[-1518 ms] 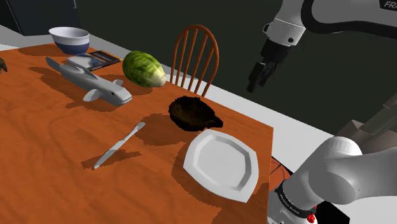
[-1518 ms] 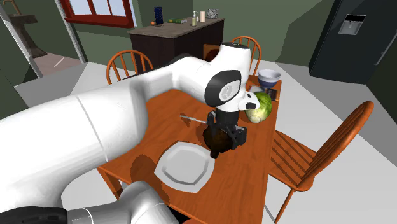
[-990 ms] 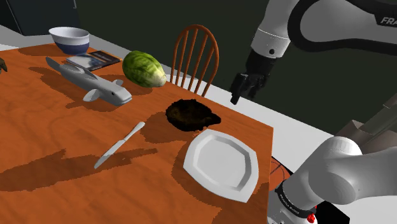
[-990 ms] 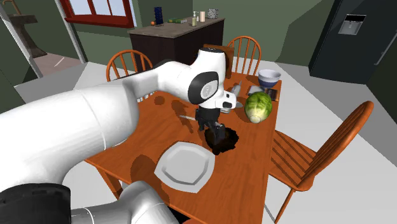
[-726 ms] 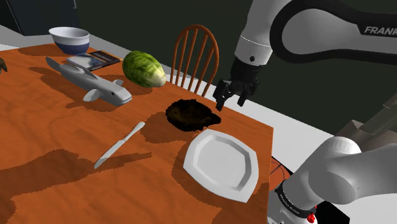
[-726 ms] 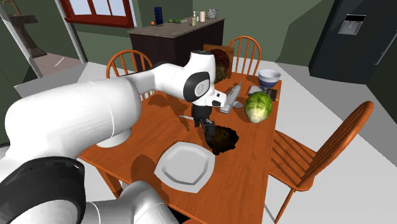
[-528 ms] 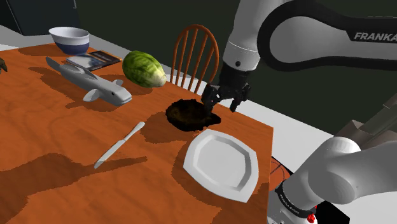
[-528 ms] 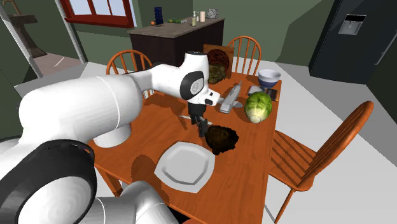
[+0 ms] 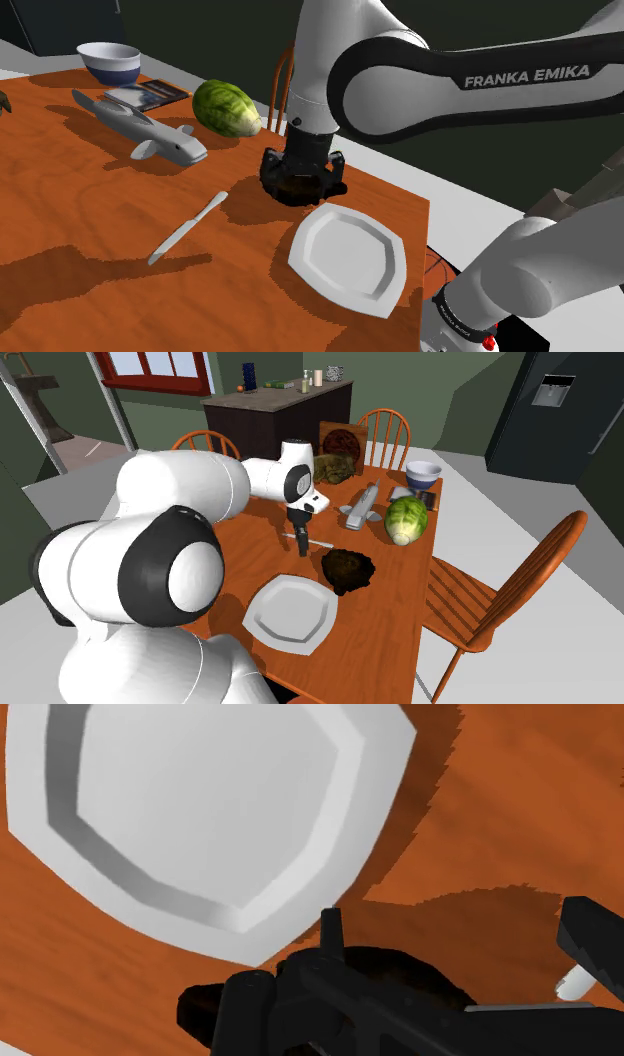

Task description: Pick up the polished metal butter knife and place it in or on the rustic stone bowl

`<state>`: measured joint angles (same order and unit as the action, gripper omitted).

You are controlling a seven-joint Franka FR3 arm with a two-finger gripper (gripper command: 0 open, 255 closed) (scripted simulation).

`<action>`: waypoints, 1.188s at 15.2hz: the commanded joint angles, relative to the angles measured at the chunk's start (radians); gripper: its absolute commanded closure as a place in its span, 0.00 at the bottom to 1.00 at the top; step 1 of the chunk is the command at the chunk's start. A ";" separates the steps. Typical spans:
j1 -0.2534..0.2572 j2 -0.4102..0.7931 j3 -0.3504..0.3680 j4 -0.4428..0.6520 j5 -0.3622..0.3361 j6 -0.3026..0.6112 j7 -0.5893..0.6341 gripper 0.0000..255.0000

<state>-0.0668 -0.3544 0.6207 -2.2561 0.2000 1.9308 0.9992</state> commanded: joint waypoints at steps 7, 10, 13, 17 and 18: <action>-0.048 0.401 0.180 0.251 -0.241 0.063 0.498 0.00; 0.005 0.573 0.174 0.375 -0.369 0.050 0.679 0.00; 0.088 0.726 0.132 0.516 -0.465 0.019 0.823 0.00; 0.205 0.912 0.058 0.732 -0.546 -0.037 0.962 0.00; 0.230 0.951 0.042 0.784 -0.558 -0.052 0.986 0.00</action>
<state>0.1365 0.5548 0.6792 -1.5316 -0.3430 1.9003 1.9548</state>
